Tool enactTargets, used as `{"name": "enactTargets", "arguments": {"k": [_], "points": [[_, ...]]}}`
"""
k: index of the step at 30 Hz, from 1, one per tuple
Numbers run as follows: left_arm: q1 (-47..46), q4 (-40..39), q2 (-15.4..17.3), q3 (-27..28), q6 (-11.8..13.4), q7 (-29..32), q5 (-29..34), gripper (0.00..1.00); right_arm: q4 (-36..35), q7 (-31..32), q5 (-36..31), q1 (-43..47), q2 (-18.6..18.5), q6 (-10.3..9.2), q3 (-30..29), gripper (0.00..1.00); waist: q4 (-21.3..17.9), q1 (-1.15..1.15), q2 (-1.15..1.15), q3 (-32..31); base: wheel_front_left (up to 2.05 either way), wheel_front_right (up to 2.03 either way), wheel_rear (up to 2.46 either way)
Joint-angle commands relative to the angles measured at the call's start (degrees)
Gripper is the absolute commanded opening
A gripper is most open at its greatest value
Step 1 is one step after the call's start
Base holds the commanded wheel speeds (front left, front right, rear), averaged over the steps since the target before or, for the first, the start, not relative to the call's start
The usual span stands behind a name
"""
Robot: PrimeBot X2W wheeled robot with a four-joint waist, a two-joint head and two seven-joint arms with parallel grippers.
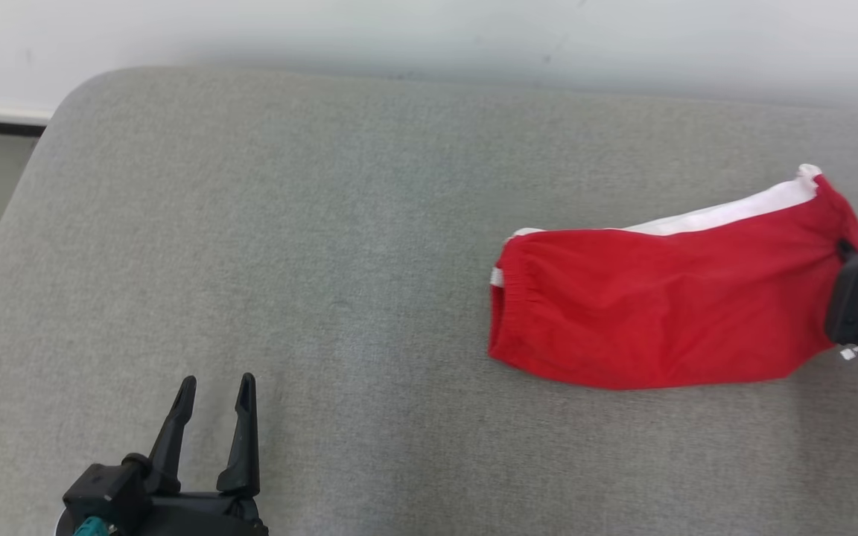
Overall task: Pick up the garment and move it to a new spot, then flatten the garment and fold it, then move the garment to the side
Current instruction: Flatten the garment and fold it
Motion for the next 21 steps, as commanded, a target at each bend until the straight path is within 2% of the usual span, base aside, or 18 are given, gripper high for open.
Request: {"name": "enactTargets", "arguments": {"k": [1, 5, 8, 14, 21], "points": [[0.8, 0.1, 0.0, 0.0, 0.1, -0.2, 0.3, 1.0, -0.2, -0.7, -1.6, 1.0, -1.0, -0.2, -0.4, 0.0, -1.6, 0.0, 0.0, -1.6, 0.0, 0.0, 0.0], [1.3, 0.6, -0.1, -0.1, 0.0, -0.2, -0.1, 1.0, -1.8, -0.9, -5.6, 1.6, -1.5, -0.19, -1.6, 0.0, -2.9, 0.0, 0.0, -3.1, 0.0, 0.0, 0.0], [1.6, 0.9, -0.1, -0.6, 0.2, -0.2, -0.9, 1.0, -4.3, 0.0, -9.3, 2.1, -0.2, -0.19, -1.7, 0.0, -3.9, 0.0, 0.0, -4.2, 0.0, 0.0, 0.0], [2.4, 1.7, -0.1, -2.3, 0.6, -0.2, -1.6, 1.0, -13.2, 5.8, -13.4, 4.4, 6.0, -0.19, -0.2, 0.0, -5.0, 0.0, 0.0, -6.2, 0.0, 0.0, 0.0], [2.0, 1.7, -0.1, -3.6, 1.3, -0.2, -2.4, 1.0, -23.2, 14.8, -13.4, 7.2, 13.4, -0.19, 4.6, 0.0, -4.9, 0.0, 0.0, -6.5, 0.0, 0.0, 0.0]]}}
